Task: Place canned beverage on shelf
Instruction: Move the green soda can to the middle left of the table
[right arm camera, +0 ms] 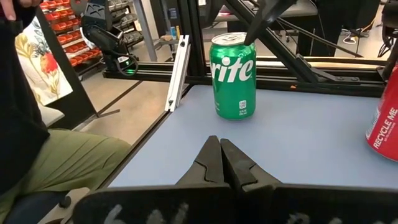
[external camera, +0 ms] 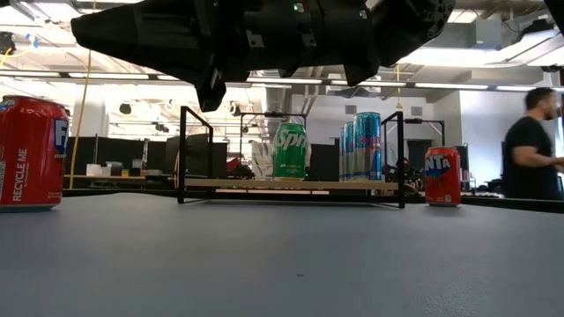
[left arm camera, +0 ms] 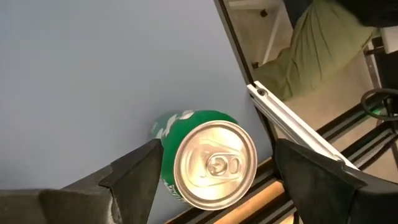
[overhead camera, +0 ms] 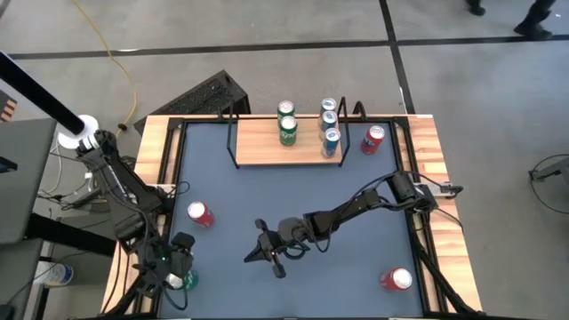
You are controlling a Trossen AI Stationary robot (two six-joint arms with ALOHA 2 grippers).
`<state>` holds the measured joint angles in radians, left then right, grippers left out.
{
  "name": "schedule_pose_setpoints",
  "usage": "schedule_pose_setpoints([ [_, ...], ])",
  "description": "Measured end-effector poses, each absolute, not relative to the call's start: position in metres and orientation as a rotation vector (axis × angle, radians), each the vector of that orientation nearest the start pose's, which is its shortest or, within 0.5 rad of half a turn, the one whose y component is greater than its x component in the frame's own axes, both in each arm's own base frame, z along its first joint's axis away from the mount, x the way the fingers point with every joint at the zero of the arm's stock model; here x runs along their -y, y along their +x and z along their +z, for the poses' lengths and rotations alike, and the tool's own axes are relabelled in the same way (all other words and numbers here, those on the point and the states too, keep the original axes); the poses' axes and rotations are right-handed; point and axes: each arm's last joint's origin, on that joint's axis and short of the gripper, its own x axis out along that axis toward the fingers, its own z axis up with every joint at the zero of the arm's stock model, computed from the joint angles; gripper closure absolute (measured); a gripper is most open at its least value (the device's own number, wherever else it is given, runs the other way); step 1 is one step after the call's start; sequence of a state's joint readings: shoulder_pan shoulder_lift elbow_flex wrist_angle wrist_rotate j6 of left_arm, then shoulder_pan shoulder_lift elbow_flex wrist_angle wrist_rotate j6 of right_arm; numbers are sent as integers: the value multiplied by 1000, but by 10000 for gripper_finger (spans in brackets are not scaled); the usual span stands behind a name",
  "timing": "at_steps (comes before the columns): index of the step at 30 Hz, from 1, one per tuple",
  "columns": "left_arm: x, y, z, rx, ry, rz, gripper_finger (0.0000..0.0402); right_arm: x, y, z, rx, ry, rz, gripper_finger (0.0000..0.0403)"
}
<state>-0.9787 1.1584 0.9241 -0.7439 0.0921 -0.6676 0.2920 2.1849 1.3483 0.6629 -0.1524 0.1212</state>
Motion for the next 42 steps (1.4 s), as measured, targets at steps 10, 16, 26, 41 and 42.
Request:
schedule_pose_setpoints([
  [10,191,111,266,-1164,-114,-586,107,-141,454,161,-201,105,432,403],
  [16,199,109,258,-1180,-82,-559,111,-141,454,161,-199,109,433,403],
  [26,208,112,246,-1237,-53,-549,111,-141,454,162,-197,115,432,403],
  [41,199,106,241,-1317,63,-529,111,-145,453,162,-198,119,440,403],
  [42,199,106,241,-1312,73,-533,111,-145,453,162,-198,119,440,403],
])
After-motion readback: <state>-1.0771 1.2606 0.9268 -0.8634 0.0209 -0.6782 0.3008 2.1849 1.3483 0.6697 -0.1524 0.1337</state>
